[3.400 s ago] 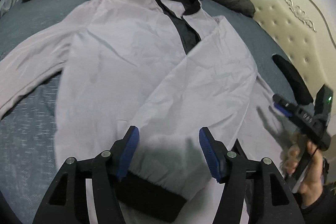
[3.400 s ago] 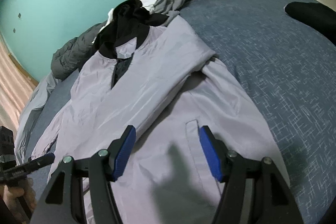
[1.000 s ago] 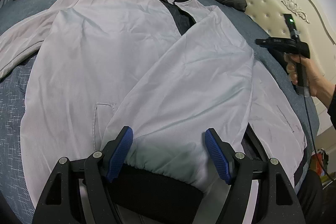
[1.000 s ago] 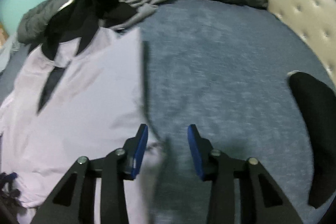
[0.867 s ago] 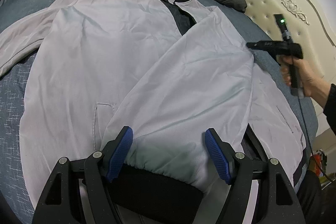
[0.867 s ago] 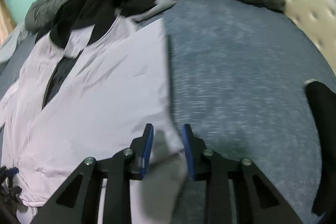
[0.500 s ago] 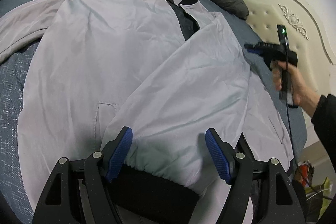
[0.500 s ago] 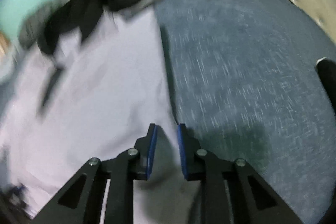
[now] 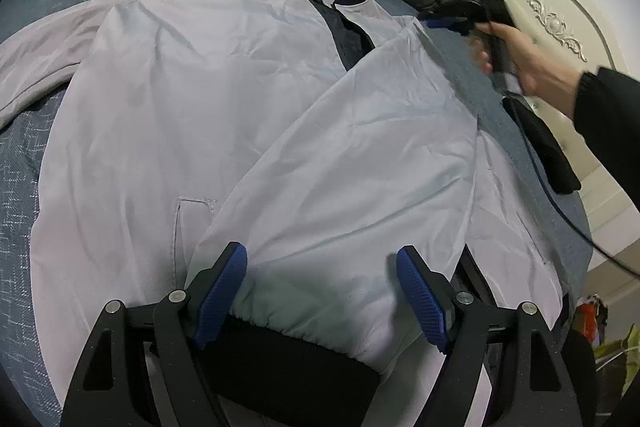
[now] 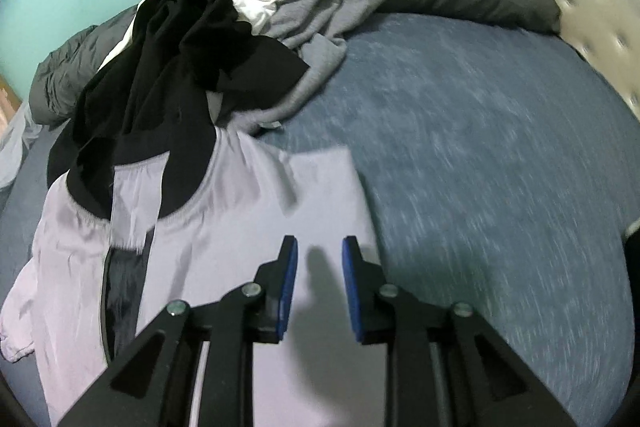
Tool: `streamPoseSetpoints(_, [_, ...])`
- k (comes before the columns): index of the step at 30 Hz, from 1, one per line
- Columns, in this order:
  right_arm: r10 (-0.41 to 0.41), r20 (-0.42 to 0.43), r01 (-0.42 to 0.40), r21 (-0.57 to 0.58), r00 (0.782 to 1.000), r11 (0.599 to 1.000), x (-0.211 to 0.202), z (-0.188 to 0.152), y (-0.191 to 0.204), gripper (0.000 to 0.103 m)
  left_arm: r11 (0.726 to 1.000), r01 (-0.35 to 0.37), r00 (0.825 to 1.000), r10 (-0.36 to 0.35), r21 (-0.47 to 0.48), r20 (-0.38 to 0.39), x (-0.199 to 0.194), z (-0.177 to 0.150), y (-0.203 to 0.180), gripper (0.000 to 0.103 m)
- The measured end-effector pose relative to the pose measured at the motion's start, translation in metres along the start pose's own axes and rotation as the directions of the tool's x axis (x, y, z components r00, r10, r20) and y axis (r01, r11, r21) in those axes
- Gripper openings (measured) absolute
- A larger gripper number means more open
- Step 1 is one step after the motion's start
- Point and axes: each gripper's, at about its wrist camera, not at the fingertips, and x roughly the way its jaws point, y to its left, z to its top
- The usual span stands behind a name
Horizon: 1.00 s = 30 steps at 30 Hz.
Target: Fold clothes
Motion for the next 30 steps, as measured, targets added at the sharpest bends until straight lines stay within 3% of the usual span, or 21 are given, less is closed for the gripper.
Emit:
streamPoseSetpoints(7, [-0.108, -0.058, 0.107, -0.032, 0.992, 0.994, 0.05, 0.032, 0.008, 0.022, 1.0, -0.002, 1.0, 0.002, 0.008, 0.006, -0.001, -0.004, 0.0, 0.081])
streamPoseSetpoints(12, [-0.218, -0.139, 0.211, -0.065, 0.966, 0.975, 0.088, 0.036, -0.002, 0.022, 1.0, 0.001, 1.0, -0.001, 0.01, 0.009, -0.001, -0.004, 0.001, 0.081])
streamPoseSetpoints(15, [-0.262, -0.139, 0.25, -0.098, 0.955, 0.963, 0.099, 0.038, -0.008, 0.023, 1.0, -0.005, 1.0, 0.004, 0.016, 0.008, 0.0, -0.005, 0.0, 0.081])
streamPoseSetpoints(18, [-0.252, -0.077, 0.248, -0.057, 0.965, 0.967, 0.088, 0.039, -0.015, 0.024, 1.0, -0.001, 1.0, 0.001, 0.014, 0.01, -0.002, -0.006, 0.001, 0.081])
streamPoseSetpoints(22, [-0.159, 0.076, 0.159, 0.015, 0.984, 0.987, 0.051, 0.045, -0.025, 0.032, 1.0, 0.001, 1.0, -0.001, 0.013, 0.012, -0.002, -0.006, 0.0, 0.081])
streamPoseSetpoints(26, [-0.091, 0.071, 0.088, 0.045, 0.993, 0.995, 0.036, 0.046, -0.033, 0.034, 1.0, 0.0, 1.0, 0.0, 0.012, 0.012, -0.002, -0.006, 0.0, 0.081])
streamPoseSetpoints(27, [-0.075, 0.064, 0.073, 0.037, 0.995, 0.997, 0.034, 0.044, -0.032, 0.032, 1.0, 0.0, 1.0, 0.0, 0.012, 0.012, -0.002, -0.006, 0.0, 0.081])
streamPoseSetpoints(28, [-0.059, 0.057, 0.058, 0.028, 0.997, 0.998, 0.033, 0.043, -0.031, 0.021, 1.0, 0.001, 1.0, -0.001, 0.011, 0.013, -0.002, -0.006, 0.0, 0.081])
streamPoseSetpoints(30, [-0.047, 0.027, 0.047, 0.002, 0.999, 0.999, 0.037, 0.039, -0.02, 0.013, 1.0, 0.001, 1.0, -0.002, 0.011, 0.013, -0.002, -0.006, 0.0, 0.081])
